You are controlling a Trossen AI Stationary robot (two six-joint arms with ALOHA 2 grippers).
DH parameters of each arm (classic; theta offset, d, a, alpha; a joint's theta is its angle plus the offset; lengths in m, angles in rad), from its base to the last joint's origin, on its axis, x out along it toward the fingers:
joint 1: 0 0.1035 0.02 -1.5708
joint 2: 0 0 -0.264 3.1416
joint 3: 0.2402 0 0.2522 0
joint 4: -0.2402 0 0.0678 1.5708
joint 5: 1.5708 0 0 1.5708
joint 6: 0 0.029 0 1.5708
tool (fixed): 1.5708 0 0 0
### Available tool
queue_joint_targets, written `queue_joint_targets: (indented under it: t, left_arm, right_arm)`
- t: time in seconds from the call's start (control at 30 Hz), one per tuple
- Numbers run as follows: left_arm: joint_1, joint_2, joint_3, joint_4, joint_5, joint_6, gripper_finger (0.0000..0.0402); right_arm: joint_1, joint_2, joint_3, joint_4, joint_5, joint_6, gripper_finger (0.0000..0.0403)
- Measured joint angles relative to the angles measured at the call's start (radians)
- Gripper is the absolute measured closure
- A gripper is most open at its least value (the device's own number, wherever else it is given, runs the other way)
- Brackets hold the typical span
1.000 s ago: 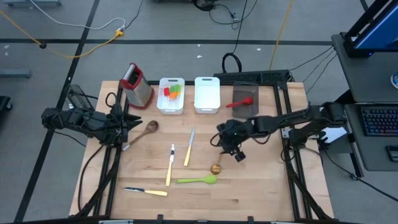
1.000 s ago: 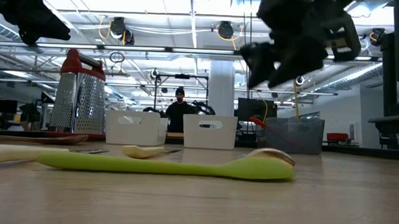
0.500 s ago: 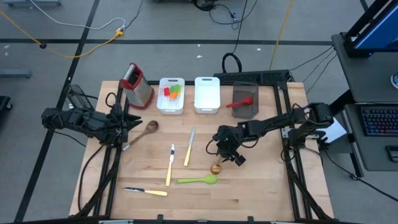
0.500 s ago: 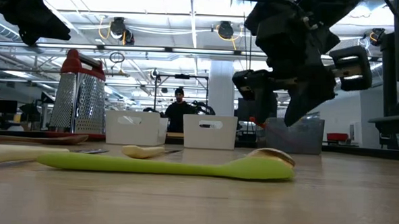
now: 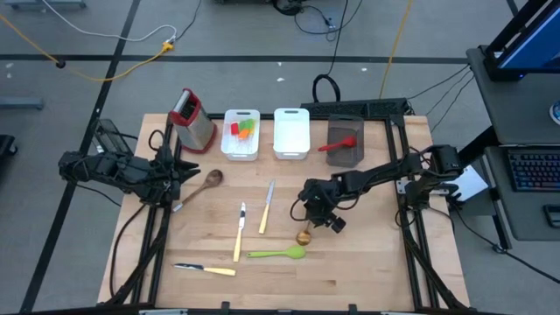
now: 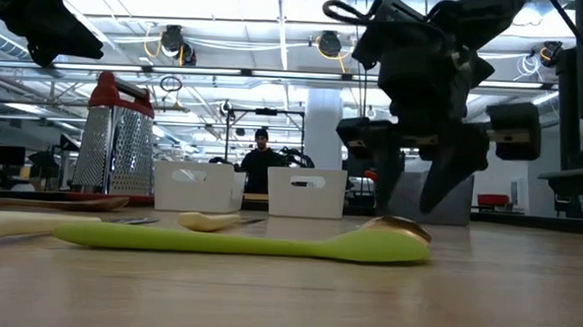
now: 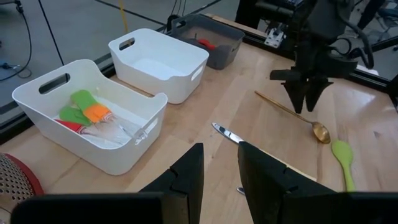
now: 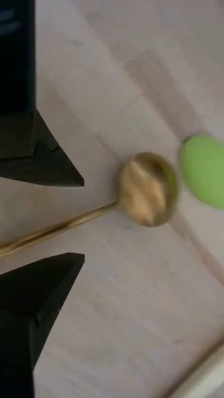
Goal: Pick & Place Kitchen Items
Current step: Put the yellow serving spoon into the black bin
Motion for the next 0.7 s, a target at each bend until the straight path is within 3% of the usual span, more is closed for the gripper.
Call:
queue_joint_targets:
  t: [0.23,0.47,0.7]
  left_arm:
    - [0.0,0.0,0.0,0.0,0.0,0.004,0.03]
    - [0.0,0.0,0.0,0.001,0.0,0.002,0.03]
    - [0.0,0.0,0.0,0.001,0.001,0.0,0.03]
  right_arm:
    - [0.007,0.088,0.001,0.049,0.11,-0.014,0.0229]
    - [0.018,0.154,0.004,-0.007,0.134,-0.026,0.0236]
    - [0.041,0.156,0.003,-0.018,0.154,0.0,0.0306]
